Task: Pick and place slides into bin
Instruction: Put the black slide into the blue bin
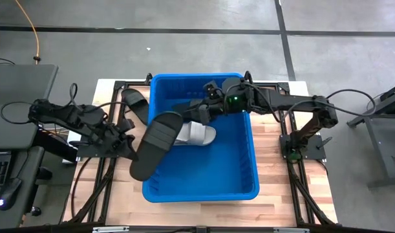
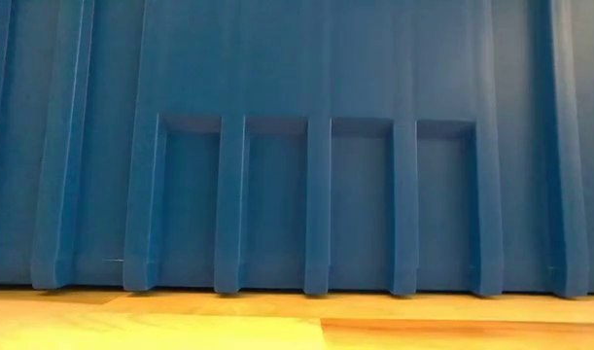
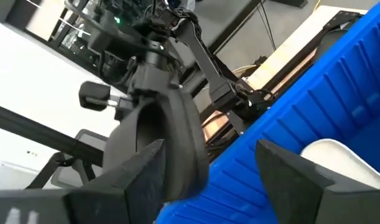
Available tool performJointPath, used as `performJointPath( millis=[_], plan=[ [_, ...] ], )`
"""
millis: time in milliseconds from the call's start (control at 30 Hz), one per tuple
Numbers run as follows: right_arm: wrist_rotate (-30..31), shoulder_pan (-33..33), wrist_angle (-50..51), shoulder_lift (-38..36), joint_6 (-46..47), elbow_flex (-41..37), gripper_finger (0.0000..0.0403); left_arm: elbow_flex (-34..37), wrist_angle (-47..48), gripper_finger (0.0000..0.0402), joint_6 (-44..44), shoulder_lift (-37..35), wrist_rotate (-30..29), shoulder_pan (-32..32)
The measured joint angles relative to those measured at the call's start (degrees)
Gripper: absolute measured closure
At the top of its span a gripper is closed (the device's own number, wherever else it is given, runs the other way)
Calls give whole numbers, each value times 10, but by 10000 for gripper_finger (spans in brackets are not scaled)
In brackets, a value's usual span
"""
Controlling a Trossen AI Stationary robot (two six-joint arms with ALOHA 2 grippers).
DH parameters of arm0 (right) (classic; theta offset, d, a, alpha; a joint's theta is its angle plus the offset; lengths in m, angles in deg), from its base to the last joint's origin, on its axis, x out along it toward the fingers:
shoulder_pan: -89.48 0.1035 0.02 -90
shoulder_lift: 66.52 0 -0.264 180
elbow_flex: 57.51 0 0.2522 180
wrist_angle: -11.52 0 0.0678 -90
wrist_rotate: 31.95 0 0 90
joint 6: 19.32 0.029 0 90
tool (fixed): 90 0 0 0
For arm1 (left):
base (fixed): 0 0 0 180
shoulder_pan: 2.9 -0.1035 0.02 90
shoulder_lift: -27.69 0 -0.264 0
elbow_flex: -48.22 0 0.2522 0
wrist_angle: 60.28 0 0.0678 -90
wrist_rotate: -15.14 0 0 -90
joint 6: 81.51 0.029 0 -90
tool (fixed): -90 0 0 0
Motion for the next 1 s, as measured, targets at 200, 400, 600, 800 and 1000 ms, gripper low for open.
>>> performJointPath(
  millis=[200,400,600,800,1000],
  plan=[
    [-13,9,-4,8,14,0,164,0,-4,366,7,29,11,0],
    [-20,23,2,15,23,0,164,-1,-68,366,10,44,22,0],
    [-31,30,5,15,22,0,172,0,-76,366,10,45,26,0],
    [-31,26,-2,15,21,0,220,0,-74,366,10,53,36,0],
    [-67,24,-23,15,25,0,307,0,-74,366,10,61,35,0]
  ],
)
